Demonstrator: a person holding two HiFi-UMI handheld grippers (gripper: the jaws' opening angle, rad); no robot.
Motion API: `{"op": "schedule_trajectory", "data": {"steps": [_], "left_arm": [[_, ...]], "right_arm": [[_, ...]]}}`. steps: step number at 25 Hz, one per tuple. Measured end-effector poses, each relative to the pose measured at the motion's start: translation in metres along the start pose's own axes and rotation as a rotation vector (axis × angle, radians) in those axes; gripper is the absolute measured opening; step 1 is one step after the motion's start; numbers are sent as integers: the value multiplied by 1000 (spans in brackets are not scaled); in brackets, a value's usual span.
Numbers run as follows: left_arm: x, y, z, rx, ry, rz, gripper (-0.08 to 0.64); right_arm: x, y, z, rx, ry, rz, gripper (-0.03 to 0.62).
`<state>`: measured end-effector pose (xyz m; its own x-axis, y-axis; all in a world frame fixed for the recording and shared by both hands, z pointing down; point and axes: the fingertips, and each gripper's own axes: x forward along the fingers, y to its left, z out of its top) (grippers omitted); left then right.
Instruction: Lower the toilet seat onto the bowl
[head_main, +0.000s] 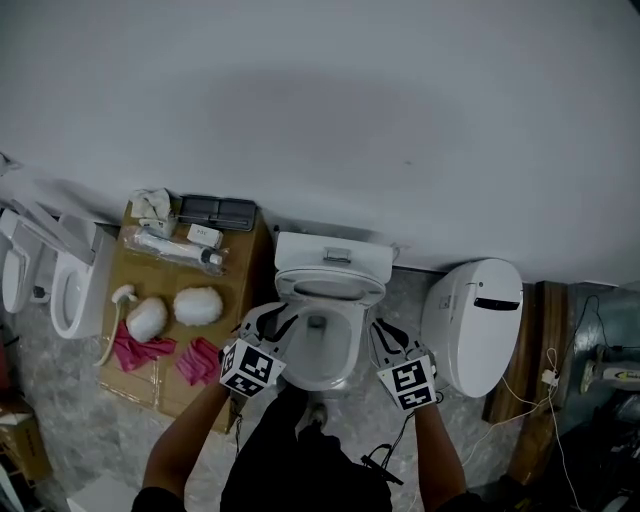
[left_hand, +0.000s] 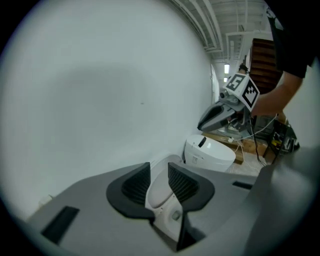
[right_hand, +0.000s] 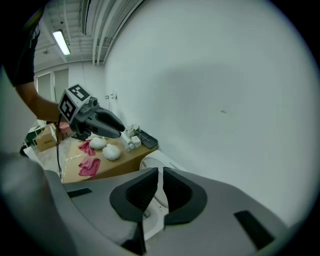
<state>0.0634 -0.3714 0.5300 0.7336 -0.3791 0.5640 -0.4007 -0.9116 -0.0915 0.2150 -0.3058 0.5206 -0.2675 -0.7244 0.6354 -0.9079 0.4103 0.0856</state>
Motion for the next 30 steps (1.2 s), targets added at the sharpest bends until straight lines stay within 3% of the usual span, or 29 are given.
{"op": "schedule_trajectory", "data": {"steps": [5,8,12,15,21,30], "left_arm": [[46,13,-23,169,107,-97,124],[73,21,-38,233,162,-154,135],[103,19,-56,330,236,-249,137],[120,22,-65,402,271,-256,137],[148,32,-77,430,328,-261,137],[159,34,-82,449,338,-276,137]], "right_arm": [[41,-17,-19,-73,113,34,47],[66,-23,-30,-110,173,63,94],[97,-31,-50,-175,258,97,94],[115,-41,-62,-241,305,97,94],[140,-58,-78,-310,367,96,94],[163,-62,-95,-396,422,93,94]]}}
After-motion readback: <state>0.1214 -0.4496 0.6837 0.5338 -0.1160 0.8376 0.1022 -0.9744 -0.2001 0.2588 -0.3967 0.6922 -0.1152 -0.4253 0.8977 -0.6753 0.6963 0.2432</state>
